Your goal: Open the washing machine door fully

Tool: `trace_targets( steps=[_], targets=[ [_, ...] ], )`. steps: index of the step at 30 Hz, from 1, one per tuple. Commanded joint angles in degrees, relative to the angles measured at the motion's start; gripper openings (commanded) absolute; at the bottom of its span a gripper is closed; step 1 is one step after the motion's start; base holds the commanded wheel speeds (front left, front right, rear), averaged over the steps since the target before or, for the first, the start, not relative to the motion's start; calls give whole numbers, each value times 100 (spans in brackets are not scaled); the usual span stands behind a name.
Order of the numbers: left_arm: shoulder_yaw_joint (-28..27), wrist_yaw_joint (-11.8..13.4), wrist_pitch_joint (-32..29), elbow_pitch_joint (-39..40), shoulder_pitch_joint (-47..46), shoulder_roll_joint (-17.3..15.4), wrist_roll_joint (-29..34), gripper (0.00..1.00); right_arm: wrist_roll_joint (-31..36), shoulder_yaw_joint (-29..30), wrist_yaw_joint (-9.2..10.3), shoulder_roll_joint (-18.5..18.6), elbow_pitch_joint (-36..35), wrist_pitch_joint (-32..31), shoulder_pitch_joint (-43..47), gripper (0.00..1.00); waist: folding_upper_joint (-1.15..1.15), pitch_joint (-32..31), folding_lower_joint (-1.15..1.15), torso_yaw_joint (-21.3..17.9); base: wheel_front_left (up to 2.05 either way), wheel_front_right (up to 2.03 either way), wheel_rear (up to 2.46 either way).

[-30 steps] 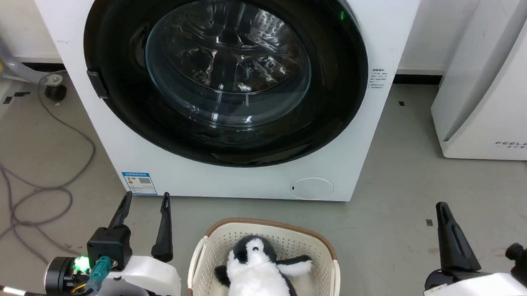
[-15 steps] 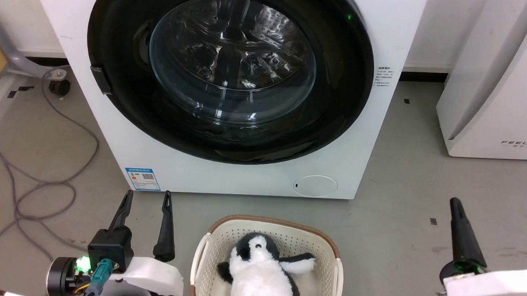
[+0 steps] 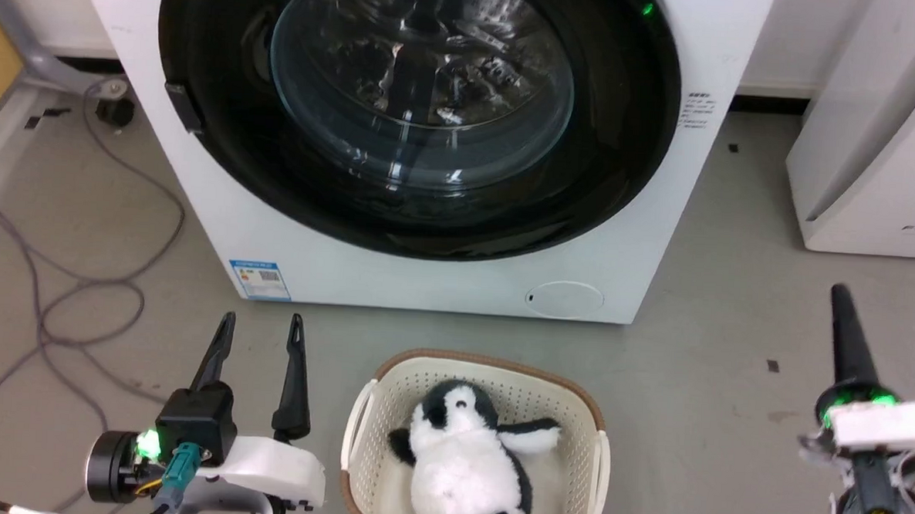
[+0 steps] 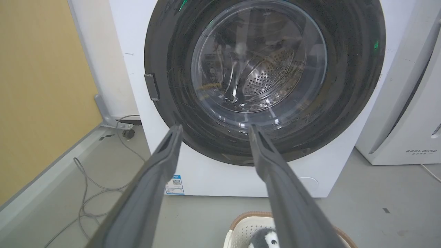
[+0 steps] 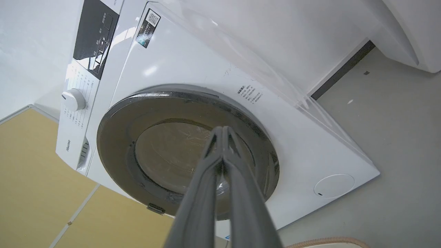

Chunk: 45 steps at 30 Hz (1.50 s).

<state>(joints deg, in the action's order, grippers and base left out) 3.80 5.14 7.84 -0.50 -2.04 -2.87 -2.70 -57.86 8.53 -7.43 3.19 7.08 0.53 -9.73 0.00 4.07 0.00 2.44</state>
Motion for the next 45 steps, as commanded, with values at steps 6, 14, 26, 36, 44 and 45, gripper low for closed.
trace_targets(
  steps=[6,14,26,36,44,45],
  targets=[
    [45,73,133,33,-255,-1,14,100,-599,251,-4,183,400,-197,-779,0,0,298,0,125,0,0,0],
    [160,158,228,80,-475,-1,-26,100,-1235,439,-4,396,1058,-461,-1682,0,0,659,0,271,0,0,0],
    [333,308,360,121,-811,-1,-113,100,-1743,458,-5,755,1844,-689,-2953,0,0,1191,0,497,0,0,0],
    [531,485,492,167,-1105,-1,-220,100,-2085,209,-5,1075,2554,-924,-4210,0,0,1729,0,728,0,0,0],
    [668,587,576,167,-1257,-1,-276,100,-2230,-103,-5,1217,2926,-1118,-4799,0,0,1954,0,876,0,0,0],
    [683,599,587,163,-1274,-1,-284,100,-2280,-117,-5,1225,2975,-1120,-4863,0,0,1974,0,895,0,0,0]
  ],
)
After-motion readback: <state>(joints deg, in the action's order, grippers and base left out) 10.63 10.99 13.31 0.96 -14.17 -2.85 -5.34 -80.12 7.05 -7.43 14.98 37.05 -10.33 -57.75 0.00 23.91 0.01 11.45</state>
